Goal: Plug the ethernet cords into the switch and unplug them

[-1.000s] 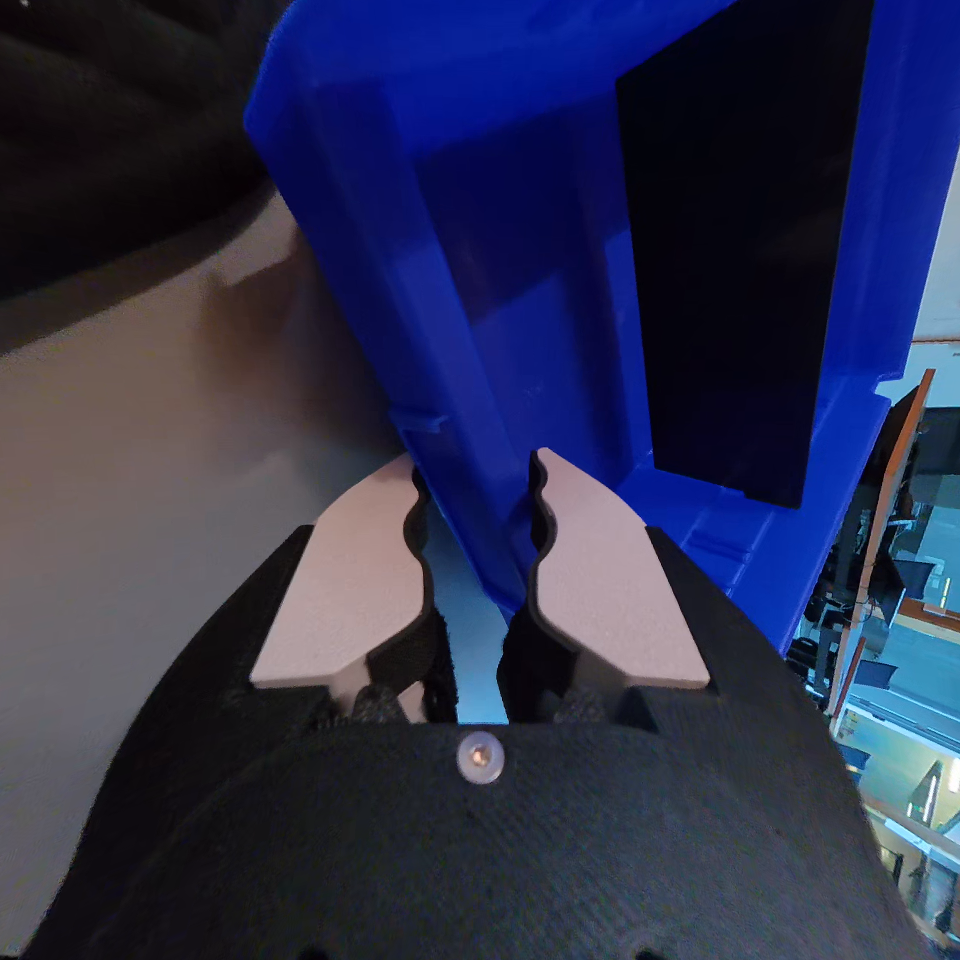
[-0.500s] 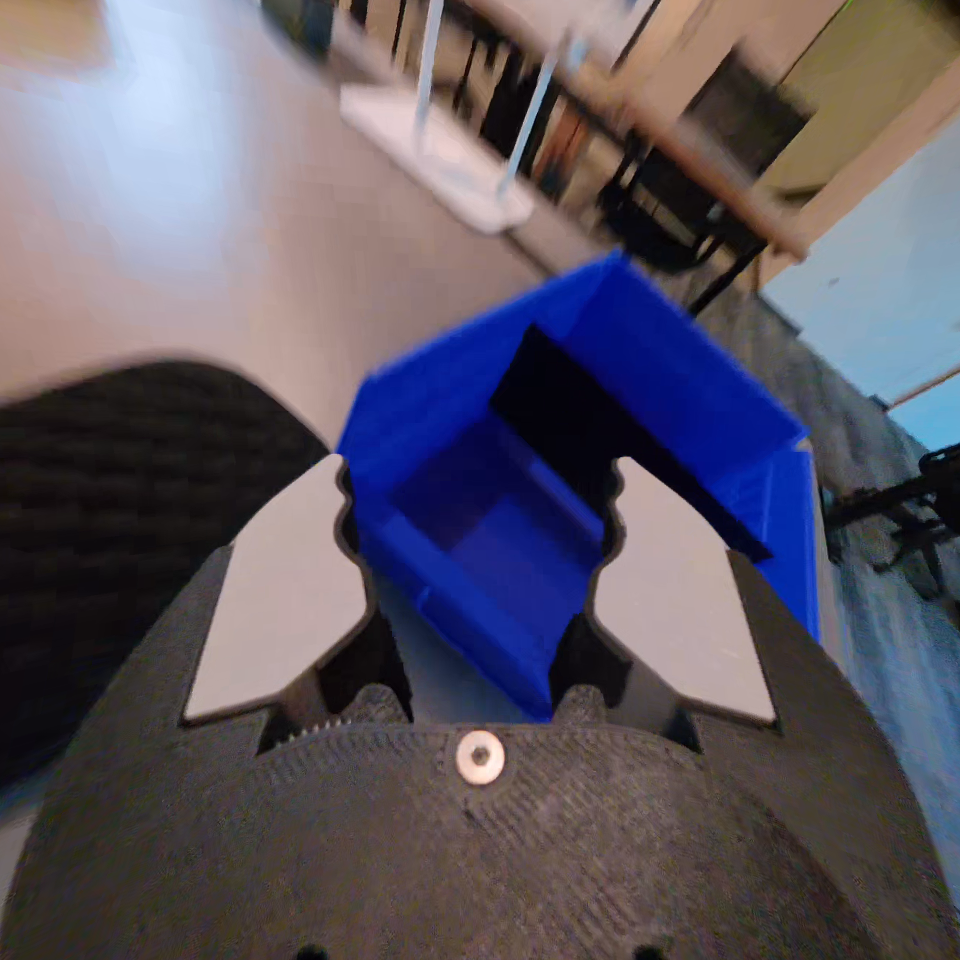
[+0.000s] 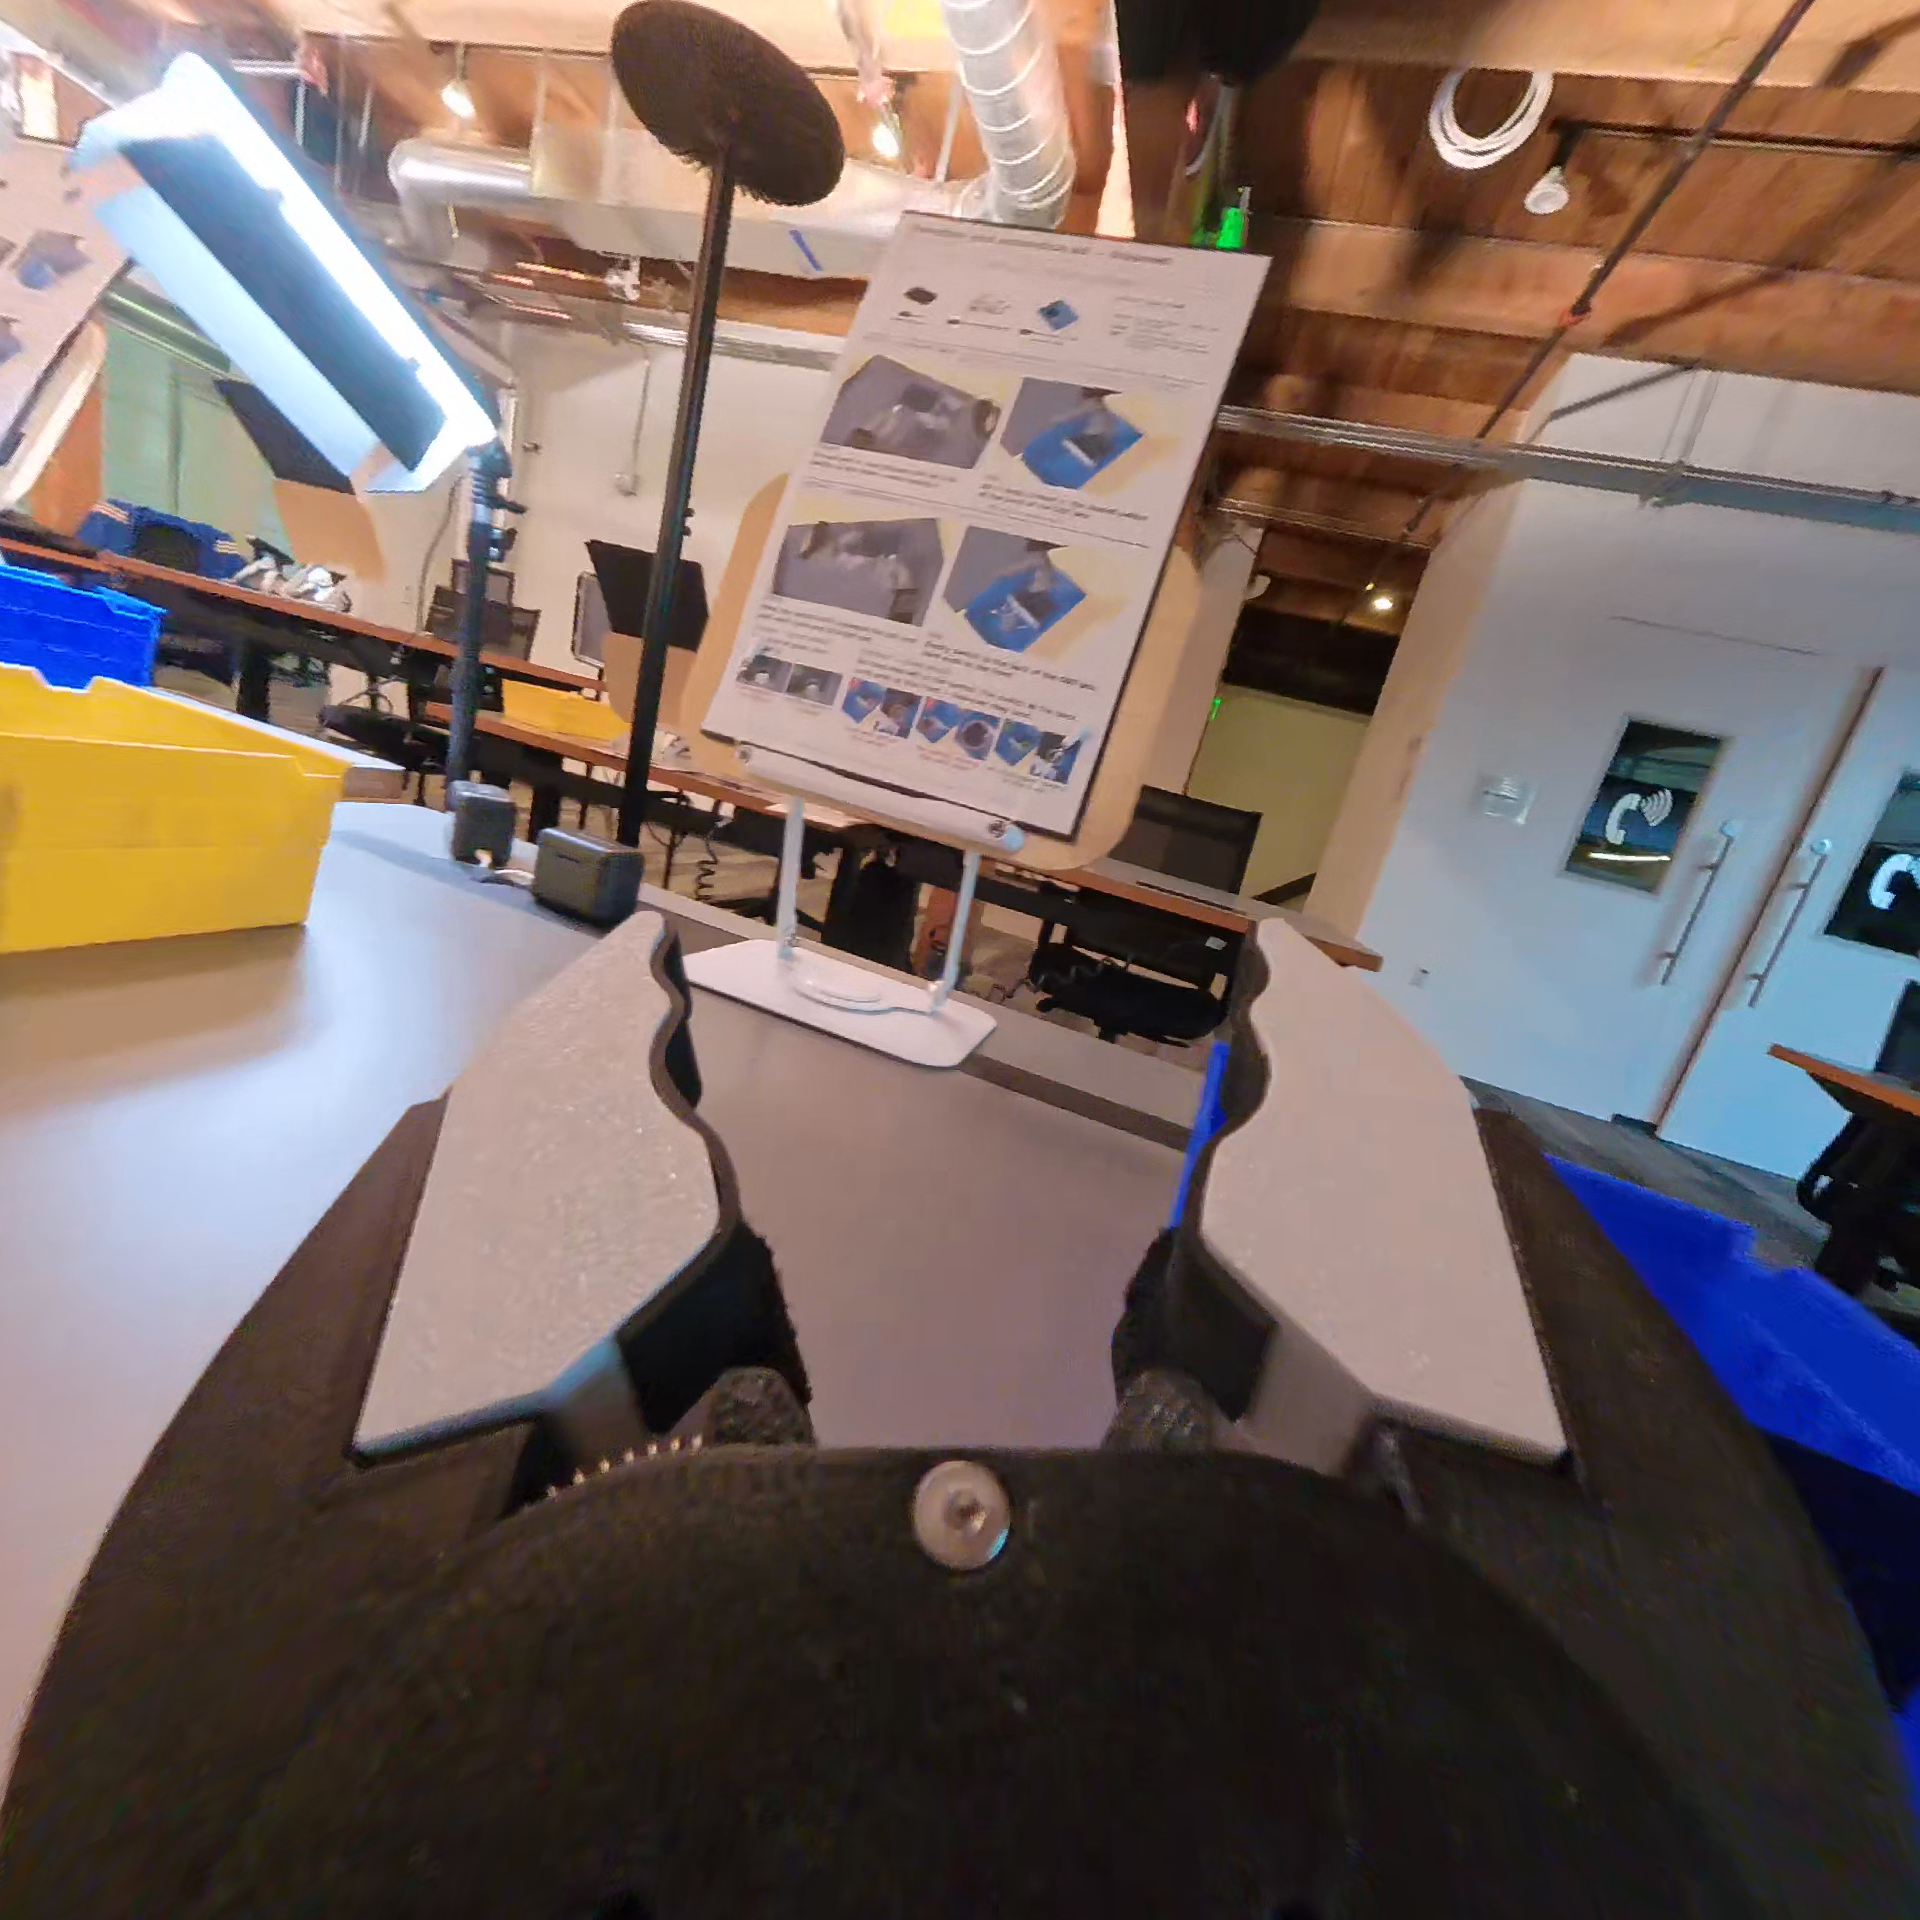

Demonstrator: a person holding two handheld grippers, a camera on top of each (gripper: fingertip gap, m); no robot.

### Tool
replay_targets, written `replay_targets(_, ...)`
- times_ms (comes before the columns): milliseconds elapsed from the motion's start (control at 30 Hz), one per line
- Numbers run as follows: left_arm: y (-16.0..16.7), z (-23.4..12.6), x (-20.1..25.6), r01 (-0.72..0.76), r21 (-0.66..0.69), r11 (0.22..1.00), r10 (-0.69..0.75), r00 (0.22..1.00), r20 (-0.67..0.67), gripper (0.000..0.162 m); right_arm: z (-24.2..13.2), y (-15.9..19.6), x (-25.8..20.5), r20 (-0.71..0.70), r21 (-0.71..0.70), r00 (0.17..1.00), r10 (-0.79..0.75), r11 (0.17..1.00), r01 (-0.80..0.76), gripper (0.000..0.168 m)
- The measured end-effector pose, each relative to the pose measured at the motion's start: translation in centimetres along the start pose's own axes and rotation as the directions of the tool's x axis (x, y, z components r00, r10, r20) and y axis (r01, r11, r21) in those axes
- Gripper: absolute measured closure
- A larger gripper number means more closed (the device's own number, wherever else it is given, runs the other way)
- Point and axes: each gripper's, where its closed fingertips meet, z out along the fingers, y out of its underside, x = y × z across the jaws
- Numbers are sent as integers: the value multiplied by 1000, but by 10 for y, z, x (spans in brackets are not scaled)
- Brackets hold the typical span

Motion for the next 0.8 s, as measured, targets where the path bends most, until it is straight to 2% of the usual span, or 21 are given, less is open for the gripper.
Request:
replay_targets(67,6,24,-18,-79,-141,987,88,995,57,83,3,6,-11,23,0,1000,9,1000,-9,70)
replay_targets(133,14,46,-33,-108,-276,955,138,986,91,82,6,16,-12,13,-63,1000,-11,998,12,73)
replay_targets(333,42,89,-43,-33,-527,849,56,998,28,86,7,26,-17,27,-117,991,-130,984,133,74)
replay_targets(433,55,98,-49,-19,-602,798,48,998,32,95,6,26,-17,31,-111,991,-134,984,136,75)
replay_targets(500,59,100,-53,-29,-633,774,72,997,42,107,5,25,-17,32,-104,991,-130,986,132,77)
replay_targets(600,61,101,-47,-59,-651,757,79,997,2,119,5,26,-17,33,-104,990,-138,985,141,78)
replay_targets(800,63,104,-44,-123,-656,745,146,989,-20,132,5,28,-18,40,-112,986,-163,980,166,79)
